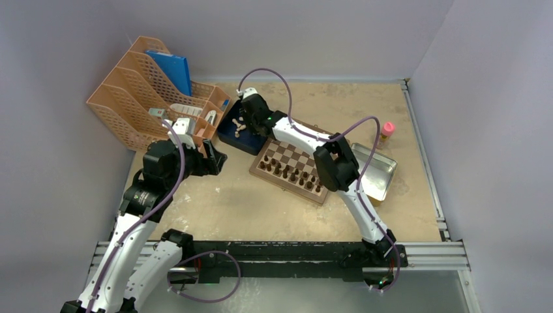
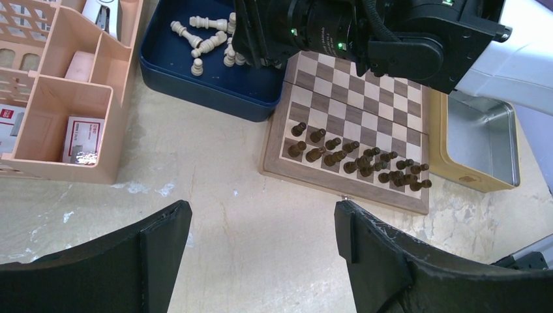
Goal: Set up the chess pieces on the board
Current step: Pick up the chess piece from the chessboard.
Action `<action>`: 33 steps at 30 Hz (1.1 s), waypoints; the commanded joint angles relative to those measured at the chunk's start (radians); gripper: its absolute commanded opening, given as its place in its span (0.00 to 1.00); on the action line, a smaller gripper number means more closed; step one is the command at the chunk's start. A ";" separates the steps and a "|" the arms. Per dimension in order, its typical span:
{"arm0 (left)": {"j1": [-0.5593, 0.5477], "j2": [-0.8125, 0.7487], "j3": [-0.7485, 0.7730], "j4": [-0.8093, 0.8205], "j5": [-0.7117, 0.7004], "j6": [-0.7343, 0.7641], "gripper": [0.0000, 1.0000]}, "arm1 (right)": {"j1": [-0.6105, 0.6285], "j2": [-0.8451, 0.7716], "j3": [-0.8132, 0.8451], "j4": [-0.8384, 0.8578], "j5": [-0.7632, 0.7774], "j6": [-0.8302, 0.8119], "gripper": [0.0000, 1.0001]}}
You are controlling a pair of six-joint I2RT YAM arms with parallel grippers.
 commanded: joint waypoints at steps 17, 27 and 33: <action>-0.004 0.002 0.001 0.023 0.001 -0.004 0.81 | -0.023 -0.028 0.009 0.008 -0.029 0.021 0.35; -0.004 0.022 0.001 0.031 0.022 -0.004 0.81 | -0.022 0.002 0.001 0.002 -0.057 0.027 0.32; -0.004 0.007 -0.004 0.034 0.015 -0.008 0.81 | -0.023 0.004 0.017 0.002 -0.056 0.017 0.24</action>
